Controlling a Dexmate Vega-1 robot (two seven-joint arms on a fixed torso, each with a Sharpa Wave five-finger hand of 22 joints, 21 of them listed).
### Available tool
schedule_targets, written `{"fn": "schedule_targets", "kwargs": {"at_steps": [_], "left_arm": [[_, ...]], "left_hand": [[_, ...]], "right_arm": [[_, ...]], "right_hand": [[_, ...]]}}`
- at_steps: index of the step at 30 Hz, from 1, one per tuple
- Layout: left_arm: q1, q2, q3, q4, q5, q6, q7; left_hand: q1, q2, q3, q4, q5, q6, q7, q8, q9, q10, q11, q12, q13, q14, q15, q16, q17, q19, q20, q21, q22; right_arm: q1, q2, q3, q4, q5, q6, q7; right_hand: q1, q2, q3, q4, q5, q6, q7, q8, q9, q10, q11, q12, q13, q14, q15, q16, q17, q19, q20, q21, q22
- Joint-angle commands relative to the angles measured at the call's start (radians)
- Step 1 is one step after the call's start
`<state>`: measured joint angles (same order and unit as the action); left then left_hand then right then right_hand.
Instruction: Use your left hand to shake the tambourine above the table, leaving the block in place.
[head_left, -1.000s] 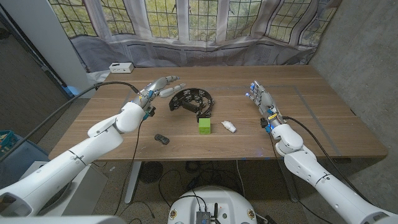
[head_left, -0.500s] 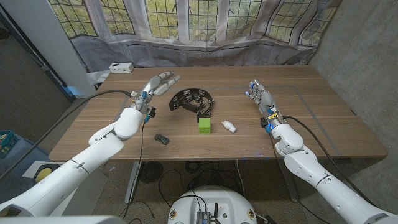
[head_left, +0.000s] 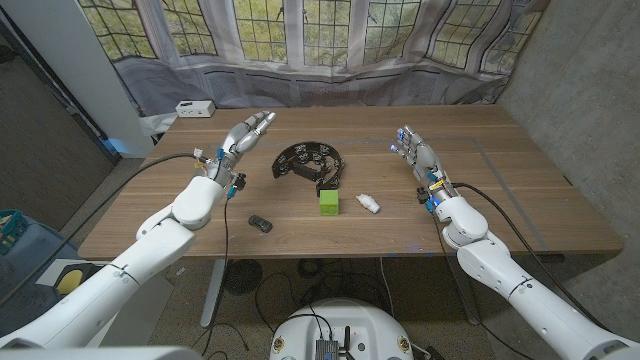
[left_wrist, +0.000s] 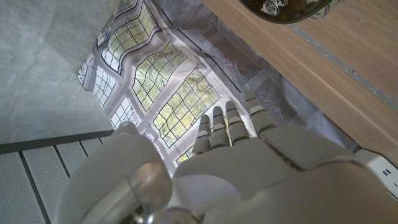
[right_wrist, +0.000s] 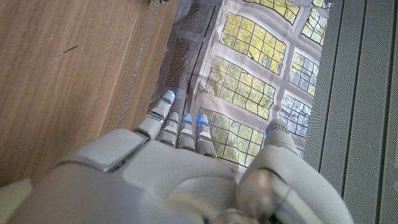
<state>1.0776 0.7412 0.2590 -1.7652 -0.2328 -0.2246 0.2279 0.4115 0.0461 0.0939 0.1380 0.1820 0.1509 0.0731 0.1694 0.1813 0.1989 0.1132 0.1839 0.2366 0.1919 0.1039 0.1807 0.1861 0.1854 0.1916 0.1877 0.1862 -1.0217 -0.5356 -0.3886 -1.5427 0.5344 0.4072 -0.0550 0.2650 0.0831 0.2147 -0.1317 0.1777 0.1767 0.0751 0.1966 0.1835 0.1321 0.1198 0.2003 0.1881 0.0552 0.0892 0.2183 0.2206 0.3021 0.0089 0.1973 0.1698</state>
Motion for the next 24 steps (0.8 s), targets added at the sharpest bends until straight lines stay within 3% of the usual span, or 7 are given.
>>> {"fn": "schedule_targets", "kwargs": {"at_steps": [1,8,24], "left_arm": [[0.032,-0.051,-0.044,0.048,-0.201,-0.081,-0.048],[0.037,-0.085,-0.046,0.09,-0.286,-0.081,-0.066],[0.026,-0.09,-0.024,0.127,-0.309,-0.075,-0.074]], "left_hand": [[-0.008,-0.003,-0.011,0.003,0.01,-0.007,0.002,0.002,-0.001,-0.005,-0.003,0.004,-0.003,-0.003,0.005,-0.001,-0.001,0.0,-0.006,0.005,0.0],[-0.013,-0.005,-0.014,0.001,0.011,-0.007,0.009,0.006,-0.001,-0.003,-0.001,0.008,-0.006,0.002,0.006,0.003,-0.001,0.006,-0.022,0.008,0.0],[-0.017,-0.004,-0.016,-0.003,0.013,0.012,0.012,0.017,-0.002,0.001,-0.003,0.014,-0.011,0.001,0.007,0.005,-0.002,0.004,-0.004,0.01,-0.001]], "right_arm": [[0.013,-0.006,-0.007,0.0,-0.006,-0.001,0.017],[0.023,-0.005,-0.012,0.007,-0.01,-0.005,0.021],[0.032,0.003,-0.021,0.014,-0.01,-0.029,0.012]], "right_hand": [[0.001,-0.006,-0.004,-0.001,-0.001,-0.002,0.005,0.0,0.005,0.001,0.0,-0.004,0.006,0.006,-0.001,-0.002,0.005,0.003,-0.002,-0.001,0.004],[0.001,-0.006,-0.004,-0.001,-0.001,-0.003,0.006,-0.001,0.005,0.0,0.0,-0.004,0.006,0.005,-0.002,-0.003,0.005,0.002,-0.002,-0.002,0.004],[0.002,-0.005,-0.004,-0.001,-0.001,-0.004,0.006,-0.001,0.005,0.002,0.001,-0.003,0.005,0.007,-0.001,-0.002,0.005,0.002,-0.002,-0.002,0.004]]}}
